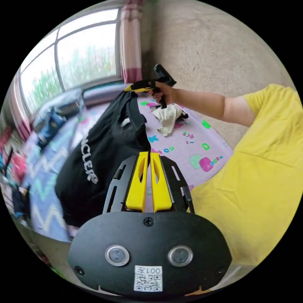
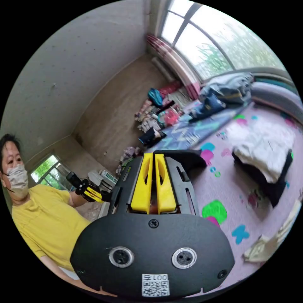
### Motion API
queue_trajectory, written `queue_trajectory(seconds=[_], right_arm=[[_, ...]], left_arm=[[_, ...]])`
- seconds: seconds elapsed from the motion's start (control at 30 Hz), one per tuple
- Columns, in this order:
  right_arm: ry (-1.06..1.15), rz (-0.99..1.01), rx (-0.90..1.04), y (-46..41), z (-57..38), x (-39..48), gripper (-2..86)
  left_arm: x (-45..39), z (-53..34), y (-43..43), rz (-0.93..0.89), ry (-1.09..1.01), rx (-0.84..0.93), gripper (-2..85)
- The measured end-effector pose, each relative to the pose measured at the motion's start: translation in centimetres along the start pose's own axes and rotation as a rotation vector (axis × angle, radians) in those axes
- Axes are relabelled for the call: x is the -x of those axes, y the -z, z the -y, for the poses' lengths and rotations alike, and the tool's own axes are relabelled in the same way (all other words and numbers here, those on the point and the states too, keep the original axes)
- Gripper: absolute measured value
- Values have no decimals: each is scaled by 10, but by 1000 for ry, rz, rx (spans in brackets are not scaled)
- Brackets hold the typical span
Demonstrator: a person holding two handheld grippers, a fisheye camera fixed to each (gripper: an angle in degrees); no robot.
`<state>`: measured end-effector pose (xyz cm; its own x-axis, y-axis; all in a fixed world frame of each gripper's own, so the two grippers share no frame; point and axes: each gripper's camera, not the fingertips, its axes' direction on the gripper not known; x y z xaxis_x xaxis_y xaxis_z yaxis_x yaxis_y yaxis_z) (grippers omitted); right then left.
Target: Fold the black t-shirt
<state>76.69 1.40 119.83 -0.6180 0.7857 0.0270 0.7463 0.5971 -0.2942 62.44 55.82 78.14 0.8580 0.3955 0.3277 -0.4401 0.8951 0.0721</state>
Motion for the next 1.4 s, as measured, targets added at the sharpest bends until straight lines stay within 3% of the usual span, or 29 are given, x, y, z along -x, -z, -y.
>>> queue_trajectory(seconds=[0.17,0.3,0.5,0.83,1.1,1.27,1.4], right_arm=[[-344,-151,108,27,-129,-151,3],[-512,-259,141,66,-201,-229,3],[-617,-334,170,144,-245,-286,4],[-650,-391,194,225,-278,-339,5],[-705,-427,128,282,-317,-360,4],[-603,-373,55,309,-334,-327,4],[-463,-252,191,261,-341,-277,3]], left_arm=[[1,-19,-196,-285,323,151,-11],[-19,9,-298,-315,286,319,-10],[-47,52,-383,-441,300,394,-11],[-73,111,-469,-456,244,549,-2],[-102,122,-513,-636,223,611,21],[-104,117,-504,-678,201,570,-8],[-70,93,-484,-548,276,530,-12]])
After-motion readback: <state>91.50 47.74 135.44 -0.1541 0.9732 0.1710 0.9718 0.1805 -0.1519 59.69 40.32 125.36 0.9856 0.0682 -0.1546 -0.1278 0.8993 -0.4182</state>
